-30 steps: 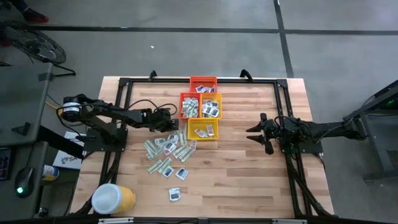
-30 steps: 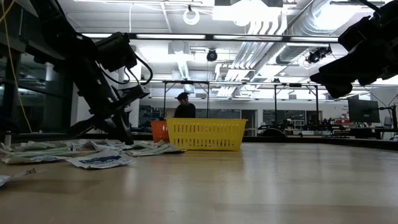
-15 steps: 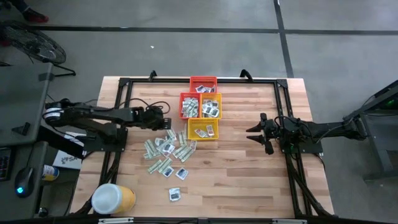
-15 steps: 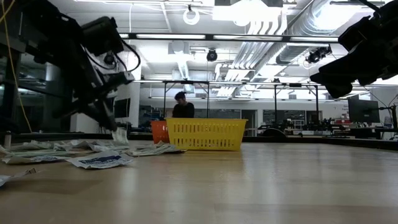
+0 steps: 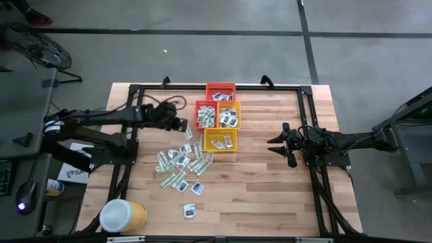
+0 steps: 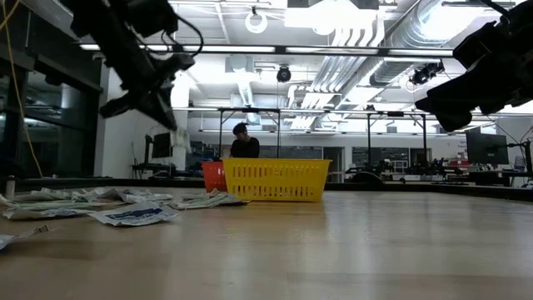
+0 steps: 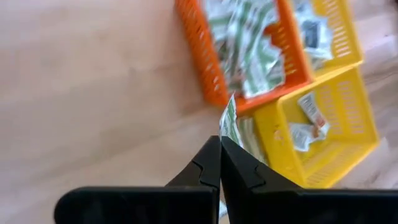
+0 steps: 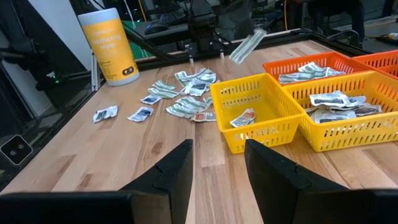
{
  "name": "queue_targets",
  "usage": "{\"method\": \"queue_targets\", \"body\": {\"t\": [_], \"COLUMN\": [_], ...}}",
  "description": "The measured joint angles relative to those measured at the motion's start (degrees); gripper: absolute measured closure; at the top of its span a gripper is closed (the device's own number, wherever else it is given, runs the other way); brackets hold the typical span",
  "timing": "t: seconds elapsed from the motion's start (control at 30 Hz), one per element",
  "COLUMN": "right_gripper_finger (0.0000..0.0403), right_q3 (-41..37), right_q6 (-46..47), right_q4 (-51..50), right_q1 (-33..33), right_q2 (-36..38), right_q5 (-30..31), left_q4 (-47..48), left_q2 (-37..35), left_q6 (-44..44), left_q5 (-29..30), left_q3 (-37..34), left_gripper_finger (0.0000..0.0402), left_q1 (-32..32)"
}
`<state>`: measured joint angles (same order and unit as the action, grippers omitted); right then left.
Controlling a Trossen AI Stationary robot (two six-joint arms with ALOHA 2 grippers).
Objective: Pick & Place First Aid Supplies
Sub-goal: Put the bandage into the bottom orange bin
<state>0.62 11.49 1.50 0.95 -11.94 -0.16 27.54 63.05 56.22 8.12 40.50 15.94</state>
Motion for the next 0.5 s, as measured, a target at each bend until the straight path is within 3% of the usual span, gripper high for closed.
{"method": "queue_targets", "body": {"t": [0.2,0.5], "right_gripper_finger": [0.0263,0.0263], "right_q3": [0.00,0.00], "right_q6": [0.00,0.00], "right_q4": [0.00,0.00], "right_q1": [0.00,0.00], "right_q2": [0.00,-0.02], "right_q5": [0.00,0.00], "left_q4": [1.55,-0.26], "left_q2": [2.02,11.96], "left_q6": [-5.46,-13.43], "left_q5": [0.81,-1.87], "left_q3": [5.84,12.58], "left_gripper_finger": [0.0401,0.0401], "left_q1": [3.53,7.73]}}
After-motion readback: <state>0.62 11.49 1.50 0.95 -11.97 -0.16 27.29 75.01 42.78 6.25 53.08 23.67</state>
